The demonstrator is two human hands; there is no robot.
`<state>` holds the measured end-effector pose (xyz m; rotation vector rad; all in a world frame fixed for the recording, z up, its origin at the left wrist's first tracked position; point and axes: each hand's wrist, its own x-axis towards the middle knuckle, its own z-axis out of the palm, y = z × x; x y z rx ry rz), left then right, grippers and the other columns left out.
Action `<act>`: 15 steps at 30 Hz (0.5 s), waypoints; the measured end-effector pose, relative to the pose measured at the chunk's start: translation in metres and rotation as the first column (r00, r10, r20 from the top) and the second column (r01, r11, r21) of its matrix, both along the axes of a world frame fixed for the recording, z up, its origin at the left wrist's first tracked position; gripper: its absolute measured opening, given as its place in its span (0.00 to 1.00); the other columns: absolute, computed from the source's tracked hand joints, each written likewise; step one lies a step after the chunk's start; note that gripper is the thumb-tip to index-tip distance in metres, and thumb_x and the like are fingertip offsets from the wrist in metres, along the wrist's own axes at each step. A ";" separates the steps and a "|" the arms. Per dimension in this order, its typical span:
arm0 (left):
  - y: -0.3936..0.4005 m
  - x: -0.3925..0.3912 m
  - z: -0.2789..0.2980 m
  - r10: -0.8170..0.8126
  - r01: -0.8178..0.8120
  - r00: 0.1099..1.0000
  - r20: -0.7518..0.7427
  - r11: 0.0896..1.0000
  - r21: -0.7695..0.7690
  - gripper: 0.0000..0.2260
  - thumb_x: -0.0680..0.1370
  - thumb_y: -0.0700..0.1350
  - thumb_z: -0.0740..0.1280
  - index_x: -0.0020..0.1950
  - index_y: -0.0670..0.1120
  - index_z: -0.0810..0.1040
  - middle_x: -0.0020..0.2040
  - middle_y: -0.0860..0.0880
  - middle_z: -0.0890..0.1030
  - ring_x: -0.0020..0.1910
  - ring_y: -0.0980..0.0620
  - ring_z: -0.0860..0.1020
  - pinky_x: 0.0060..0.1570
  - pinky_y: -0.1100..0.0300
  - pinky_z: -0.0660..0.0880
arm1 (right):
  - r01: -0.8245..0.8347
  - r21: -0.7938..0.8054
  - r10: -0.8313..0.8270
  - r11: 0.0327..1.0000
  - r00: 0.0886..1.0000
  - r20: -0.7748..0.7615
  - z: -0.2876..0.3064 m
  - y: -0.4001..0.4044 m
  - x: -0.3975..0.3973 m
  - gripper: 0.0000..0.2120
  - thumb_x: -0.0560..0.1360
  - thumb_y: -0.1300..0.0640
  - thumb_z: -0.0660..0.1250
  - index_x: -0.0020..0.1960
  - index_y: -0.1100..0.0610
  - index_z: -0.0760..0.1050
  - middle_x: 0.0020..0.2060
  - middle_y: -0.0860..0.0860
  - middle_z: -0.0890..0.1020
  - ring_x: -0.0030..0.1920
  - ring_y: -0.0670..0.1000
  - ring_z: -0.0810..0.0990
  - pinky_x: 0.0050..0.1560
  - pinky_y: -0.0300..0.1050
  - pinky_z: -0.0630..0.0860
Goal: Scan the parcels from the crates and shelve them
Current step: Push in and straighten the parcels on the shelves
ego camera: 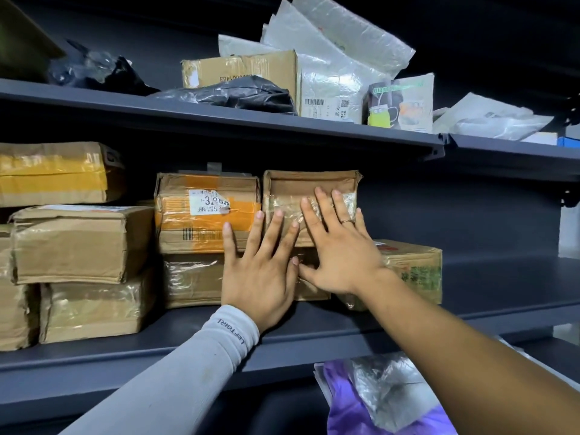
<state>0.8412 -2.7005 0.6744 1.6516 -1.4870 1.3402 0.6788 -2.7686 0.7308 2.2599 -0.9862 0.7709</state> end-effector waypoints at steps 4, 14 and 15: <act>-0.004 0.003 -0.002 0.029 -0.029 1.000 -0.004 0.999 0.034 0.29 0.82 0.56 0.53 0.83 0.52 0.62 0.84 0.48 0.58 0.84 0.42 0.51 0.76 0.26 0.45 | 0.004 0.049 -0.004 0.999 1.000 -0.017 0.004 -0.006 0.006 0.55 0.74 0.25 0.58 0.82 0.48 0.27 0.79 0.50 0.24 0.80 0.57 0.26 0.80 0.68 0.40; -0.003 0.003 -0.004 0.103 -0.096 0.994 -0.039 0.985 0.146 0.35 0.78 0.60 0.49 0.86 0.54 0.49 0.85 0.50 0.44 0.83 0.43 0.39 0.73 0.25 0.38 | 0.093 0.115 -0.095 0.989 0.995 0.007 0.005 0.010 0.015 0.59 0.71 0.29 0.66 0.83 0.48 0.29 0.81 0.49 0.29 0.82 0.56 0.31 0.81 0.68 0.44; -0.002 0.002 -0.003 0.105 -0.096 0.993 -0.045 0.980 0.174 0.35 0.78 0.60 0.47 0.86 0.55 0.44 0.84 0.50 0.40 0.83 0.43 0.36 0.73 0.25 0.36 | 0.101 0.120 -0.102 0.988 0.995 0.001 0.004 0.015 0.015 0.58 0.72 0.30 0.66 0.83 0.49 0.30 0.82 0.50 0.30 0.82 0.57 0.32 0.81 0.68 0.43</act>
